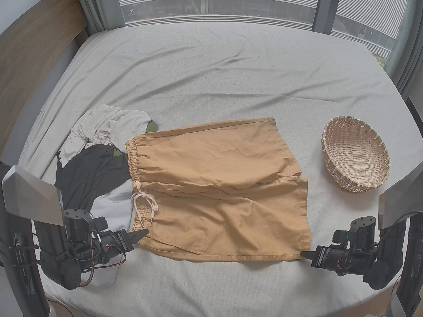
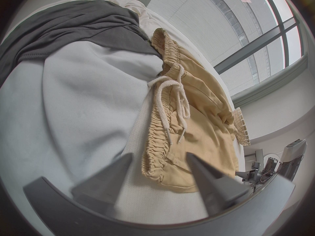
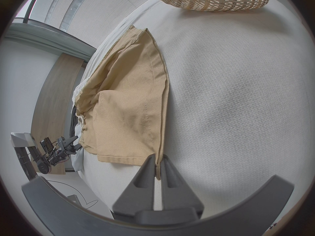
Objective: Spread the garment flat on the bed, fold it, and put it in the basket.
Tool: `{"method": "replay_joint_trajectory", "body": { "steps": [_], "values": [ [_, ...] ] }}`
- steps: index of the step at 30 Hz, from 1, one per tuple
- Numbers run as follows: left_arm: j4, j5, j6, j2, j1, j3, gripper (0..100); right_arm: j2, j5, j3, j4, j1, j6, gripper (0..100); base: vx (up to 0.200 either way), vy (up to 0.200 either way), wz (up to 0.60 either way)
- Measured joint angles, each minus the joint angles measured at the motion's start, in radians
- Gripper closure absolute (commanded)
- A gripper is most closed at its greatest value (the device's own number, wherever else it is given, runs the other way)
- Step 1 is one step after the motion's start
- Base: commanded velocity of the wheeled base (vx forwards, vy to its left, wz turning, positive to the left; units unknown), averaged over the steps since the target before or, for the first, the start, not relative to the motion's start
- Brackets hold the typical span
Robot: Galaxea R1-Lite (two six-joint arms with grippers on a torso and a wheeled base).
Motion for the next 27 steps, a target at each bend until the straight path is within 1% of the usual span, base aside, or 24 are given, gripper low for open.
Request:
{"method": "replay_joint_trajectory", "body": {
  "steps": [11,13,19,21,24,27],
  "values": [
    [-0.001,-0.007,-0.002,-0.008,-0.007,0.004,100,-0.003,0.0,0.017,0.001,-0.001,-0.005,100,0.0,0.0,0.0],
    [-0.001,-0.022,-0.002,-0.024,-0.003,0.018,100,-0.008,-0.001,0.018,0.003,-0.001,-0.006,100,0.0,0.0,0.0],
    [-0.001,-0.138,0.005,-0.115,0.026,0.12,100,-0.037,-0.001,0.019,0.008,-0.003,-0.018,100,0.0,0.0,0.0],
    [0.0,-0.154,0.008,-0.137,0.033,0.145,100,-0.053,-0.001,0.019,0.018,-0.002,-0.028,100,0.0,0.0,0.0],
    [0.001,-0.16,0.013,-0.16,0.037,0.166,100,-0.091,-0.001,0.019,0.074,0.0,-0.047,100,0.0,0.0,0.0],
    [0.003,-0.16,0.016,-0.167,0.032,0.172,100,-0.149,0.0,0.019,0.193,0.004,-0.075,100,0.0,0.0,0.0]
  ]
}}
